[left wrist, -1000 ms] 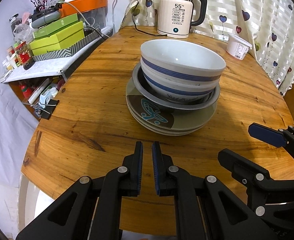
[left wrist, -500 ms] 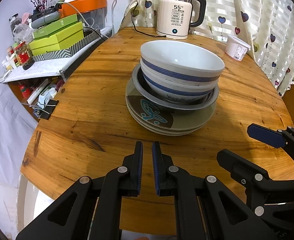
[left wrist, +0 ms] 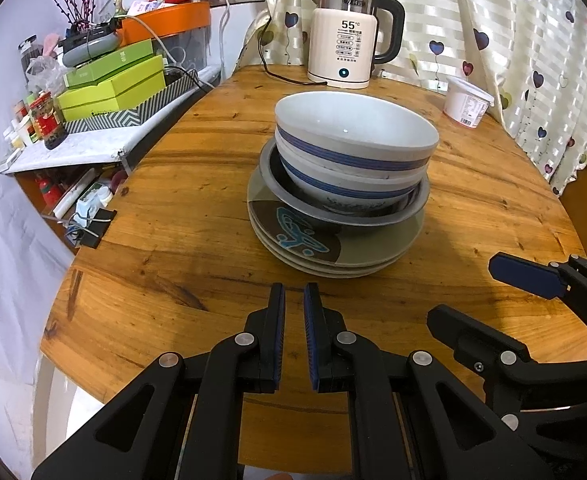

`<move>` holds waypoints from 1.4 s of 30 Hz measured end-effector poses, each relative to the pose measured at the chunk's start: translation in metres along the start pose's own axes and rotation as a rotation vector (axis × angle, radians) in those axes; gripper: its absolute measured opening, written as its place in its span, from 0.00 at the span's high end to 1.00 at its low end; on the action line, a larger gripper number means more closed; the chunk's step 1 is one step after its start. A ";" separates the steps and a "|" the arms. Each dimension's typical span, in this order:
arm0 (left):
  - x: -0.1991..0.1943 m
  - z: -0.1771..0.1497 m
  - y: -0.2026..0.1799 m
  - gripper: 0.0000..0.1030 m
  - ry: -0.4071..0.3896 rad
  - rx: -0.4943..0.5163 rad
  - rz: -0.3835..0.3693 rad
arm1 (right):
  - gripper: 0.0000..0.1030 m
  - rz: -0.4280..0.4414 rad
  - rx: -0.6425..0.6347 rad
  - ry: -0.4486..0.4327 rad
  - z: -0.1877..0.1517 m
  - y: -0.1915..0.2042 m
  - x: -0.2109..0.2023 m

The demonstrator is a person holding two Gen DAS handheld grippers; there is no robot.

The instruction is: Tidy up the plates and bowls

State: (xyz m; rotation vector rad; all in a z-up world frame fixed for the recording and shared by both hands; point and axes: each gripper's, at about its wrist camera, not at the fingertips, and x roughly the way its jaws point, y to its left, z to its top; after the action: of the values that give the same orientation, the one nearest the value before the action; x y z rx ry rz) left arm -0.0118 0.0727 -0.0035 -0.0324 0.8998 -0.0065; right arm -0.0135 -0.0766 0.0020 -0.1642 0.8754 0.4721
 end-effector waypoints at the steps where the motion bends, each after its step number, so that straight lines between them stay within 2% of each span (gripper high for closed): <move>1: 0.000 0.000 0.000 0.91 0.003 -0.002 0.000 | 0.35 -0.001 0.001 0.000 0.000 0.001 0.000; 22: -0.001 0.000 0.000 0.91 0.002 0.005 0.025 | 0.35 -0.005 0.002 -0.003 0.000 0.001 0.001; 42: 0.000 -0.001 0.002 0.91 0.009 -0.003 0.019 | 0.35 -0.006 0.002 -0.002 0.000 0.003 0.002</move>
State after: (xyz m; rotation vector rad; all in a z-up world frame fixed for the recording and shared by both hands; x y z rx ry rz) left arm -0.0127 0.0749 -0.0038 -0.0269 0.9088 0.0128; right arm -0.0137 -0.0734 0.0010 -0.1641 0.8735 0.4655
